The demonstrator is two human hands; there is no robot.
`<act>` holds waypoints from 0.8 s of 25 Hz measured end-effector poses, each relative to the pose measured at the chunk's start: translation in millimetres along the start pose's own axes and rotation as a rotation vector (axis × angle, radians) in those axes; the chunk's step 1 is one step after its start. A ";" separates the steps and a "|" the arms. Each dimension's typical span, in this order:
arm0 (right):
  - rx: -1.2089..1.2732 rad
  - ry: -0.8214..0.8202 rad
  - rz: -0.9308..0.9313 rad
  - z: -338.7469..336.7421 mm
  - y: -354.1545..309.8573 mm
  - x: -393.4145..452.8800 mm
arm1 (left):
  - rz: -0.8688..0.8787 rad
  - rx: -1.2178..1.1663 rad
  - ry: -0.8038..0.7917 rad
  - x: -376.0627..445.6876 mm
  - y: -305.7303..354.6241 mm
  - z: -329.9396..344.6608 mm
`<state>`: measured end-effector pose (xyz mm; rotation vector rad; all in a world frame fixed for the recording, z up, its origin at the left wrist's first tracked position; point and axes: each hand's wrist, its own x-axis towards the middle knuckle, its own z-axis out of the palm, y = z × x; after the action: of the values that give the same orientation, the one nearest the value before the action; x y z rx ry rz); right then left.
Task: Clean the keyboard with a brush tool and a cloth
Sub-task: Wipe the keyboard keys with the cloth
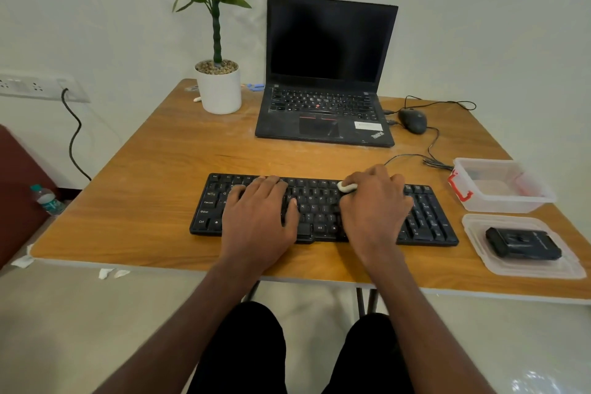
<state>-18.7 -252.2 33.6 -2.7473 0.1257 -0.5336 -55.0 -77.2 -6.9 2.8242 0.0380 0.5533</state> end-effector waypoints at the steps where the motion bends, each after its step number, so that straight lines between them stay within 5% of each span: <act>1: -0.021 -0.006 0.049 -5.2 5.0 4.5 | 0.008 -0.001 0.001 0.0 -1.1 0.1; 7: 0.056 -0.196 -0.265 -5.6 -6.9 -13.0 | 0.021 0.028 0.055 0.0 -0.7 0.3; 11: -0.179 -0.144 -0.067 -27.8 24.9 12.6 | 0.031 0.036 0.072 0.9 -1.9 2.2; 14: -0.307 -0.197 -0.140 -28.0 9.4 15.9 | 0.039 0.033 0.076 1.0 -1.9 3.0; 17: -0.131 -0.288 -0.298 -16.7 -11.2 20.3 | 0.045 0.033 0.085 1.3 -1.6 3.5; 20: 0.014 -0.367 -0.225 -15.6 0.8 36.9 | 0.049 0.038 0.100 1.0 -2.1 4.2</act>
<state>9.6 -263.3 59.8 -2.8071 -0.2773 -0.0763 -52.5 -76.1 -10.8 2.8382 -0.0019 0.7123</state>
